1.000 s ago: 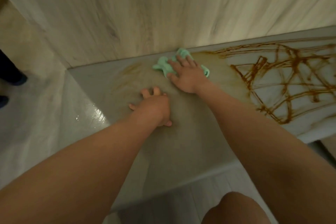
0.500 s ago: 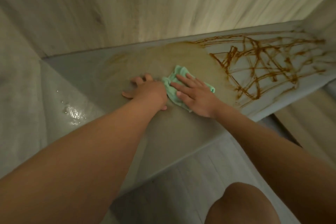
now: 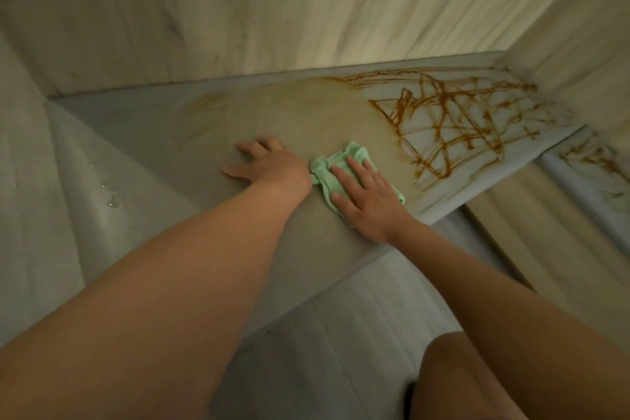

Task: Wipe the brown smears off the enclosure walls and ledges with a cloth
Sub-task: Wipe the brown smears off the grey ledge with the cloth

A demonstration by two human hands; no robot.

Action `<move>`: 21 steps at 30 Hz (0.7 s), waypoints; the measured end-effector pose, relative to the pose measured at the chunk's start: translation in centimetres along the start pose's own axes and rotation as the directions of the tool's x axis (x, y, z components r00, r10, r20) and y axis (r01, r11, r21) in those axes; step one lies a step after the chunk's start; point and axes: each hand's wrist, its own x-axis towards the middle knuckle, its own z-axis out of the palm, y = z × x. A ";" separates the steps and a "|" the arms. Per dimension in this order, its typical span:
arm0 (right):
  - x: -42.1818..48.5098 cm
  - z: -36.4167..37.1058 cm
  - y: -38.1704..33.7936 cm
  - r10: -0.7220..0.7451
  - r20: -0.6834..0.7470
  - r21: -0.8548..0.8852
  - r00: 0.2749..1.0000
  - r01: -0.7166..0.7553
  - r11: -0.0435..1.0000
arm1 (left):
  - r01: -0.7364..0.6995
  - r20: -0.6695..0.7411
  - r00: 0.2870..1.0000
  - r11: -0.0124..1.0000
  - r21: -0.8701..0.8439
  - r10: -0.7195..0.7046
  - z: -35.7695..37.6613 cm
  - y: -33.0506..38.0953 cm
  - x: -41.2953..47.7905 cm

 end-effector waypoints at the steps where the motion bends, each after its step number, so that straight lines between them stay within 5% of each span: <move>1: 0.4 0.1 0.4 -0.021 0.000 -0.009 1.000 0.021 1.000 | 0.025 -0.007 1.000 1.000 0.005 -0.025 -0.2 0.5 -0.1; 5: 1.9 0.6 1.5 -0.096 0.002 -0.019 0.995 0.096 0.995 | 0.096 0.014 0.995 0.994 0.044 -0.097 -1.0 2.1 -1.7; 12: 1.6 -0.6 5.9 -0.378 0.049 -0.063 0.924 0.381 0.923 | -0.001 0.179 0.979 0.881 0.472 -0.095 -1.5 3.9 5.5; 14: 1.6 -1.0 8.6 -0.480 0.062 -0.101 0.875 0.484 0.869 | -0.039 0.262 0.961 0.891 0.452 -0.091 -3.4 6.5 1.8; 18: 1.8 -1.9 16.2 -0.587 0.083 -0.149 0.805 0.592 0.792 | -0.065 0.091 0.995 0.909 0.411 0.030 -3.6 13.3 0.6; 21: 2.4 -3.0 22.6 -0.562 0.075 -0.160 0.823 0.567 0.808 | -0.087 0.055 0.996 0.935 0.344 0.072 -1.7 17.8 1.7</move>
